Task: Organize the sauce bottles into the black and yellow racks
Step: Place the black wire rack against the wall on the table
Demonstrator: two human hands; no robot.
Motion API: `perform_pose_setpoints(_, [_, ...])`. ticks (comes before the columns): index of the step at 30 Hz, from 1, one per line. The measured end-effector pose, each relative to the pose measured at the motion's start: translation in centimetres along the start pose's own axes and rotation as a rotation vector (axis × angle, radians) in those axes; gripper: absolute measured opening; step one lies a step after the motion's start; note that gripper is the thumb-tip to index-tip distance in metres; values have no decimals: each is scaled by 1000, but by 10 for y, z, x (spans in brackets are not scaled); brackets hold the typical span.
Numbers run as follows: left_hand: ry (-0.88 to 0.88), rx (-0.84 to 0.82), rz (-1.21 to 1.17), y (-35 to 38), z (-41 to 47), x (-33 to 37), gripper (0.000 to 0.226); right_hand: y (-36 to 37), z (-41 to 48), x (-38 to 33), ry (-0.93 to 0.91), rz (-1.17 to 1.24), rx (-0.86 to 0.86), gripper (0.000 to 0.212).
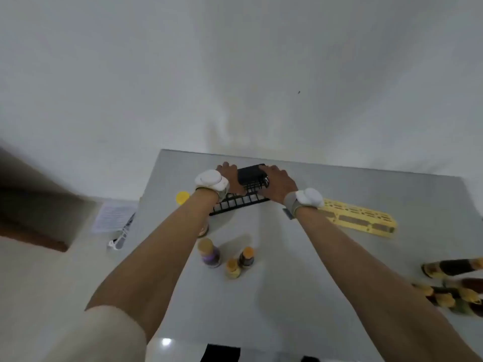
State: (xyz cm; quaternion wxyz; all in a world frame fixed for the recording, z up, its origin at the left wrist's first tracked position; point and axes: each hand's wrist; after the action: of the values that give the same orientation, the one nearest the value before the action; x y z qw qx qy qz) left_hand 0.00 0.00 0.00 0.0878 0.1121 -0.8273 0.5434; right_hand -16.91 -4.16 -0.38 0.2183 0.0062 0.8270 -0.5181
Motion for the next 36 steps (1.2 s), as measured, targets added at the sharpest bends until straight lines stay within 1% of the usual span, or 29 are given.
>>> perform_pose_setpoints(1, [15, -41, 15, 2, 6, -7, 81, 7, 7, -5, 25, -26, -20, 78])
perform_pose_setpoints(2, [25, -48, 15, 3, 11, -13, 84, 10, 12, -8, 46, -46, -26, 80])
perform_pose_setpoints(7, [58, -223, 116, 24, 27, -22, 102, 35, 34, -6, 130, -191, -82, 88])
perform_pose_setpoints(9, [32, -271, 116, 32, 27, -19, 112, 43, 40, -1, 143, -235, -102, 91])
perform_pose_setpoints(11, [16, -272, 112, 38, 31, -14, 119, 53, 47, 3, 154, -234, -87, 90])
perform_pose_setpoints(12, [16, -263, 110, 39, 32, -11, 116, 58, 51, 5, 150, -221, -62, 89])
perform_pose_setpoints(13, [15, -234, 110, 39, 31, -7, 107, 61, 51, 7, 145, -206, -25, 87])
perform_pose_setpoints(15, [9, -153, 135, 38, 38, -7, 82, 66, 59, 8, 126, -163, 55, 83])
perform_pose_setpoints(16, [12, -128, 153, 37, 41, -7, 74, 67, 63, 9, 122, -140, 87, 81])
perform_pose_setpoints(19, [32, -140, 188, 33, 55, -9, 69, 64, 75, 13, 105, -109, 139, 70])
perform_pose_setpoints(23, [69, -168, 252, 18, 80, -15, 74, 51, 91, 20, 94, -108, 177, 67])
perform_pose_setpoints(24, [91, -155, 276, 14, 86, -18, 69, 45, 96, 21, 90, -107, 179, 66])
perform_pose_setpoints(27, [183, -76, 313, 4, 100, -30, 35, 23, 112, 20, 49, -98, 177, 53])
perform_pose_setpoints(28, [185, -55, 306, -1, 105, -33, 29, 15, 118, 20, 33, -114, 183, 48])
perform_pose_setpoints(30, [162, -35, 281, -8, 113, -40, 25, 4, 126, 20, 9, -130, 195, 43])
perform_pose_setpoints(33, [117, -10, 222, -17, 128, -47, 21, -8, 142, 21, 2, -121, 186, 40])
perform_pose_setpoints(36, [65, 9, 127, -25, 141, -54, 24, -13, 156, 19, 6, -97, 159, 38])
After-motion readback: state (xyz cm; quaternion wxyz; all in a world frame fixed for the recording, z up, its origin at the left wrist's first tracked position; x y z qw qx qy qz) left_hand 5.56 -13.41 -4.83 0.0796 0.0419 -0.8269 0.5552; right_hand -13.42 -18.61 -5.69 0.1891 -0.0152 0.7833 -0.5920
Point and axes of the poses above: each hand's wrist, its own z-axis towards the middle knuckle, its own y-axis out of the palm, x = y × z, and after that the axes turned 14 degrees about y, right-handed
